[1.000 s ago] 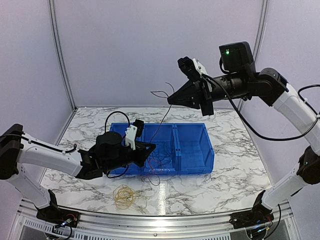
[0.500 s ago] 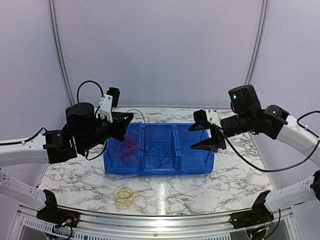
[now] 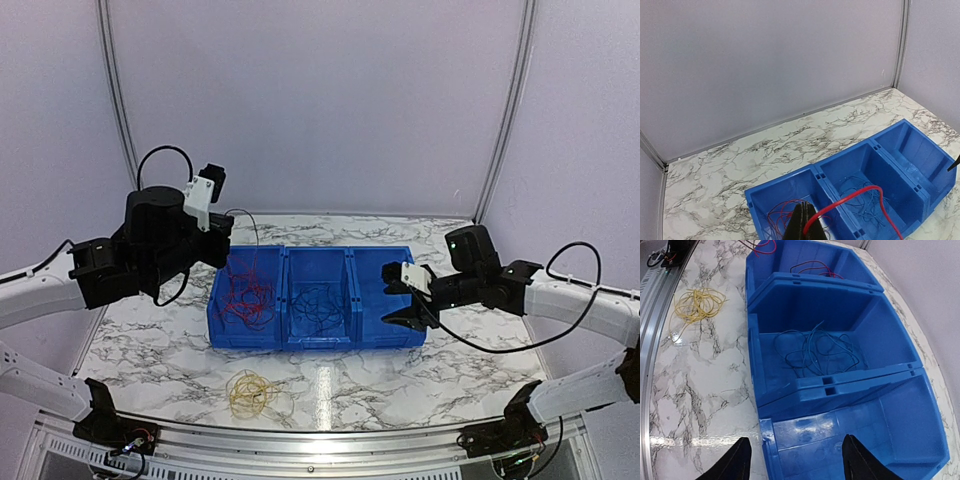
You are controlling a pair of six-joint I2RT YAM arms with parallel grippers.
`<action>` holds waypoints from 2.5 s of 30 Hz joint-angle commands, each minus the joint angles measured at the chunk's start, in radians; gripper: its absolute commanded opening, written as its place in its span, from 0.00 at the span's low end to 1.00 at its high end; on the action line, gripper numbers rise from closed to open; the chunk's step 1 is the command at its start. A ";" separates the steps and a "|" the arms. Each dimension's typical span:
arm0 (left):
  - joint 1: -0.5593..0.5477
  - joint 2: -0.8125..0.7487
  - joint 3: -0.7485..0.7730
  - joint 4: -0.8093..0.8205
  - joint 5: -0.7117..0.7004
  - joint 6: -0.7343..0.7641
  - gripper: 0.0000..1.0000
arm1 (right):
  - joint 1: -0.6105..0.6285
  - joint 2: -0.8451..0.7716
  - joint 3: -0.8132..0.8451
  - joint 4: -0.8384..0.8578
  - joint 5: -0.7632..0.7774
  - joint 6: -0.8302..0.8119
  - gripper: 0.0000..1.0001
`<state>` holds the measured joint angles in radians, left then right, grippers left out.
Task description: Untangle the cables
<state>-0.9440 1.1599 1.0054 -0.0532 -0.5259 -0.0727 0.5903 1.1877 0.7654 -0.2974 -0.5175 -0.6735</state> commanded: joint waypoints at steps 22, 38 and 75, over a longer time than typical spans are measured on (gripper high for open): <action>0.217 0.156 0.049 0.033 0.214 0.011 0.00 | -0.011 -0.002 -0.009 0.122 0.141 -0.017 0.62; 0.229 0.230 0.069 0.145 0.275 -0.079 0.00 | -0.011 -0.009 -0.012 0.126 0.154 -0.023 0.62; 0.229 -0.112 -0.054 0.071 -0.115 0.034 0.00 | -0.012 -0.037 -0.023 0.128 0.186 -0.040 0.62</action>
<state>-0.7197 1.0725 1.0214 0.0631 -0.5591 -0.0399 0.5896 1.1736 0.7517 -0.1902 -0.3538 -0.7025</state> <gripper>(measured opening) 0.014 0.624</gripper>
